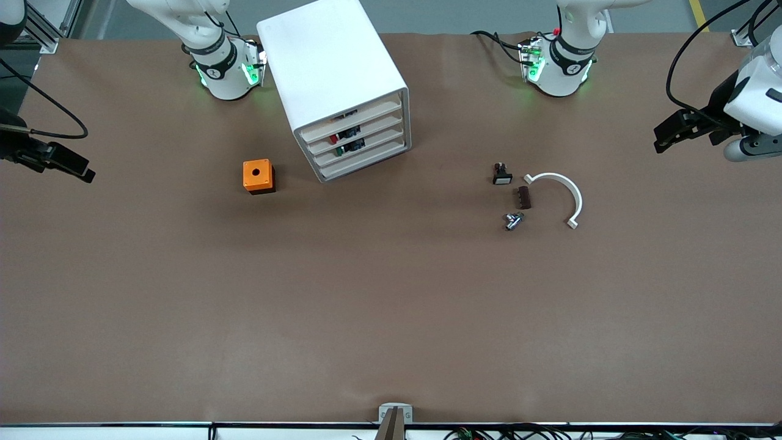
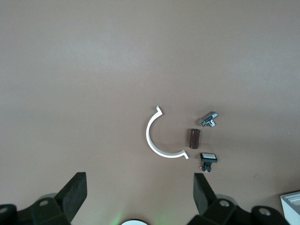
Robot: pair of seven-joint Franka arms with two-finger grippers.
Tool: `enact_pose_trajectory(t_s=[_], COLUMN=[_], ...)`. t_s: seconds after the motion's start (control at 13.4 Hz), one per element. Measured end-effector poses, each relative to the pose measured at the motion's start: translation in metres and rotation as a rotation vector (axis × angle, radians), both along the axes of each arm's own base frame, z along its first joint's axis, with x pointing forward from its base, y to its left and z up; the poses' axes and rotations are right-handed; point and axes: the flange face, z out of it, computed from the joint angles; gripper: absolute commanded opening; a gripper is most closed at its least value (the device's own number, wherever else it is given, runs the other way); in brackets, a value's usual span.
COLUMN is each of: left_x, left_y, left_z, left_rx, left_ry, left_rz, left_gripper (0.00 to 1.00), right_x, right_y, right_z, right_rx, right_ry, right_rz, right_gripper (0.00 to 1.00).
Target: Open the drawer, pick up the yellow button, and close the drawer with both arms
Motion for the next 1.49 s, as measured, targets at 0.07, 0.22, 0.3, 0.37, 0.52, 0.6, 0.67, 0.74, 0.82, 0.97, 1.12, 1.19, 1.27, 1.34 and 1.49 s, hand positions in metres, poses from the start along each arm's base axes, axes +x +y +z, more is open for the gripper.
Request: enact_pose_trajectory(t_s=[0.07, 0.22, 0.3, 0.37, 0.52, 0.6, 0.67, 0.74, 0.82, 0.97, 1.12, 1.19, 1.27, 1.34, 1.49], left_x=[0.0, 0.0, 0.0, 0.001, 0.013, 0.024, 0.037, 0.051, 0.063, 0.088, 0.107, 0.112, 0.115, 0.115, 0.109], left_y=[0.0, 0.001, 0.001, 0.002, 0.001, -0.002, -0.005, -0.01, -0.015, -0.031, -0.059, -0.078, -0.099, -0.118, -0.157], left_z=[0.0, 0.0, 0.0, -0.001, -0.009, -0.021, -0.037, -0.058, -0.081, -0.128, -0.167, -0.184, -0.198, -0.209, -0.23], left_rx=[0.0, 0.0, 0.0, -0.001, -0.006, -0.01, -0.016, -0.021, -0.024, -0.025, -0.009, 0.008, 0.031, 0.057, 0.104], left_ry=[0.0, 0.0, 0.0, 0.001, 0.013, 0.028, 0.046, 0.066, 0.088, 0.139, 0.181, 0.195, 0.205, 0.211, 0.22], left_rz=[0.0, 0.001, 0.002, 0.003, 0.0, -0.006, -0.011, -0.011, 0.004, 0.071, 0.2, 0.29, 0.391, 0.494, 0.634], left_gripper=[1.0, 1.0, 1.0, 1.0, 1.0, 1.0, 1.0, 1.0, 1.0, 1.0, 1.0, 1.0, 1.0, 1.0, 1.0], right_x=[0.0, 0.0, 0.0, 0.0, 0.0, 0.0, 0.0, 0.0, 0.0, 0.0, 0.0, 0.0, 0.0, 0.0, 0.0], right_y=[0.0, 0.0, 0.0, -0.001, -0.002, -0.003, -0.003, -0.003, -0.004, -0.004, -0.004, -0.005, -0.005, -0.005, -0.006], right_z=[0.0, 0.0, 0.0, 0.0, 0.0, 0.0, 0.0, 0.0, 0.0, 0.0, 0.0, 0.0, -0.001, -0.001, -0.001], right_rx=[0.0, 0.0, 0.0, 0.0, 0.0, 0.0, 0.0, 0.0, 0.0, 0.0, 0.0, 0.0, 0.0, 0.0, 0.0], right_ry=[0.0, 0.0, 0.0, 0.0, -0.001, -0.001, -0.001, -0.001, -0.001, -0.001, 0.0, 0.0, 0.001, 0.001, 0.002], right_rz=[0.001, 0.006, 0.014, 0.019, 0.02, 0.02, 0.021, 0.021, 0.021, 0.021, 0.021, 0.021, 0.02, 0.02, 0.02], right_gripper=[1.0, 1.0, 1.0, 1.0, 1.0, 1.0, 1.0, 1.0, 1.0, 1.0, 1.0, 1.0, 1.0, 1.0, 1.0])
